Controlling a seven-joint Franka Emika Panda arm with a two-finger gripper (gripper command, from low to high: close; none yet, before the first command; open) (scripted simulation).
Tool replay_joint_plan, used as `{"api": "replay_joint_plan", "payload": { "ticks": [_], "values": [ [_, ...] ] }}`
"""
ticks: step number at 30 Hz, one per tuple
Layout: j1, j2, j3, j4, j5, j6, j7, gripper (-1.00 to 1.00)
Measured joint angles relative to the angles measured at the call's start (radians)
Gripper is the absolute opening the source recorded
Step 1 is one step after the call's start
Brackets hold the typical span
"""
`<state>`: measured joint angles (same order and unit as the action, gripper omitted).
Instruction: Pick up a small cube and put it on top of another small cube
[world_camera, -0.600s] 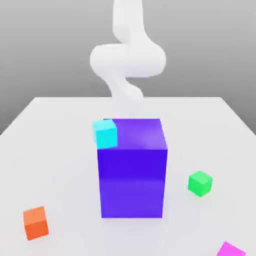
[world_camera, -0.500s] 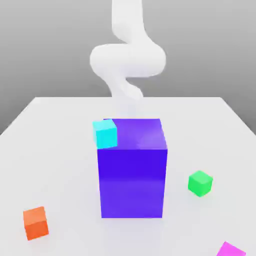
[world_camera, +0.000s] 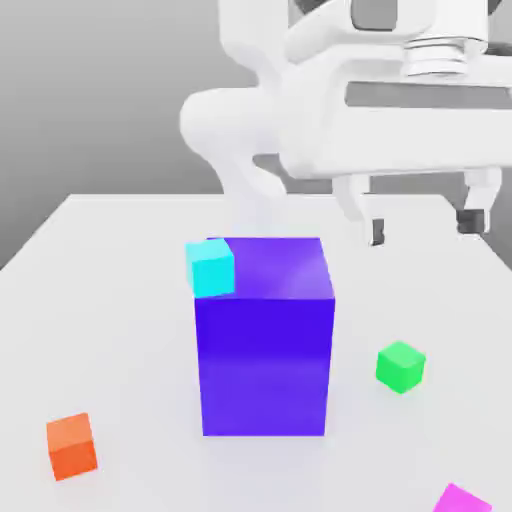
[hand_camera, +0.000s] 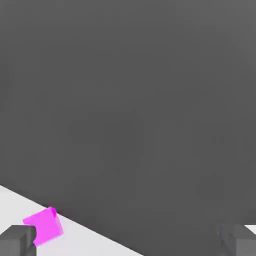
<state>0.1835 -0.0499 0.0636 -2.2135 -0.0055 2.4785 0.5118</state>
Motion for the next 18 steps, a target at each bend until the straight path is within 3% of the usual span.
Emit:
{"api": "replay_joint_plan", "payload": {
  "ticks": [12, 17, 18],
  "values": [
    [0.082, 0.438, 0.05, 0.051, -0.077, 0.102, -0.116, 0.0],
    [0.11, 0.619, 0.032, 0.087, -0.113, 0.214, -0.111, 0.0],
    [0.112, 0.637, 0.029, 0.091, -0.116, 0.227, -0.109, -1.0]
  ]
}}
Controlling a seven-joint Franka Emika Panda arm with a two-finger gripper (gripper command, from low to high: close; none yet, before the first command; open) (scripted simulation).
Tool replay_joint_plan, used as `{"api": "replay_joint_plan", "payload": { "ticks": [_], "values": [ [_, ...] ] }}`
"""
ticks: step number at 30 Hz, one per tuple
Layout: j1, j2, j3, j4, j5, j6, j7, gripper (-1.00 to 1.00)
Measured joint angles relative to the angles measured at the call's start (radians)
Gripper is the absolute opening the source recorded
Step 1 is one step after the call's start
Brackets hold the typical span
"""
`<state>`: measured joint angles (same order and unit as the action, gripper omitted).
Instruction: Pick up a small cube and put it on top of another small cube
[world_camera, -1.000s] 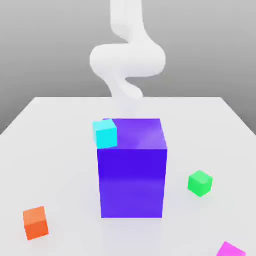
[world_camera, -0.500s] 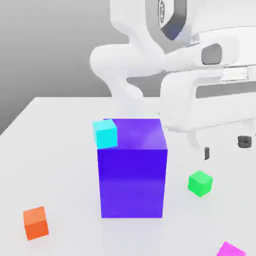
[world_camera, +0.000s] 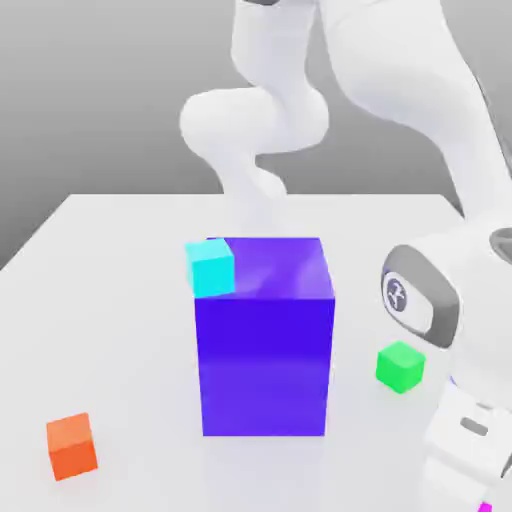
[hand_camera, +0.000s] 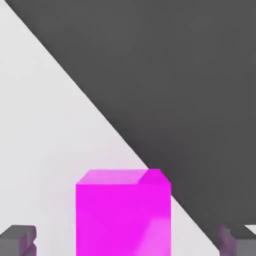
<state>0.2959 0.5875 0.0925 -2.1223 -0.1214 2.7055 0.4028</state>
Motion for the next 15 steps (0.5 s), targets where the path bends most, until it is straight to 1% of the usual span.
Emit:
{"api": "replay_joint_plan", "payload": {
  "ticks": [6, 11, 15],
  "values": [
    [0.001, 0.009, -0.001, 0.002, -0.001, 0.006, 0.0, -1.0],
    [-0.014, -0.127, 0.021, -0.032, 0.026, -0.096, -0.021, -1.0],
    [-0.031, -0.259, 0.097, -0.16, 0.089, -0.098, -0.118, -1.0]
  ]
}}
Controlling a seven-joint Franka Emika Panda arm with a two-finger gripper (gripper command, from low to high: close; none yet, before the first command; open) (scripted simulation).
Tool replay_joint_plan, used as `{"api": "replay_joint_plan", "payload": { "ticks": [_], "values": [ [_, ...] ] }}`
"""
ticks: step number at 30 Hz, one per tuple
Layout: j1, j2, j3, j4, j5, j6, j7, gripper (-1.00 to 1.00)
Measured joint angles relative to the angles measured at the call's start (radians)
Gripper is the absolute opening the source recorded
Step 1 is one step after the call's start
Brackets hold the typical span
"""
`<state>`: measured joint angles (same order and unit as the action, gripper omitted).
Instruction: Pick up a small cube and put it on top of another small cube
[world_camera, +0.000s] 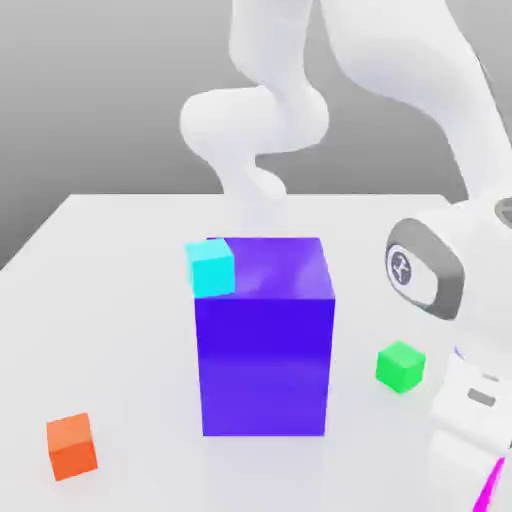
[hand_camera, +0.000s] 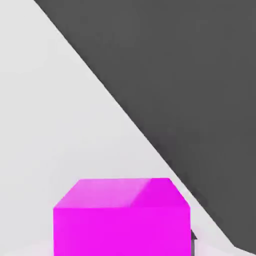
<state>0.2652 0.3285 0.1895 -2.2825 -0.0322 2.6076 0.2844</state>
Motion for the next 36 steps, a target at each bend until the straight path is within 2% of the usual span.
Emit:
{"api": "replay_joint_plan", "payload": {
  "ticks": [7, 11, 15, 17, 20, 24, 25, 31, 36],
  "values": [
    [0.005, -0.234, 0.122, -0.253, 0.131, 0.026, -0.204, -1.0],
    [0.069, -0.368, 0.141, -0.398, 0.19, 0.04, -0.31, -1.0],
    [0.11, -0.494, 0.149, -0.543, 0.208, 0.059, -0.387, -1.0],
    [0.119, -0.522, 0.156, -0.596, 0.195, 0.082, -0.402, -1.0],
    [0.099, -0.448, 0.167, -0.607, 0.134, 0.167, -0.367, -1.0],
    [0.084, -0.308, 0.139, -0.604, -0.018, 0.297, -0.262, -1.0],
    [0.087, -0.283, 0.129, -0.603, -0.051, 0.319, -0.239, 1.0],
    [0.091, -0.271, 0.122, -0.603, -0.067, 0.331, -0.228, 1.0],
    [0.134, -0.405, 0.122, -0.608, 0.083, 0.21, -0.333, 1.0]
  ]
}}
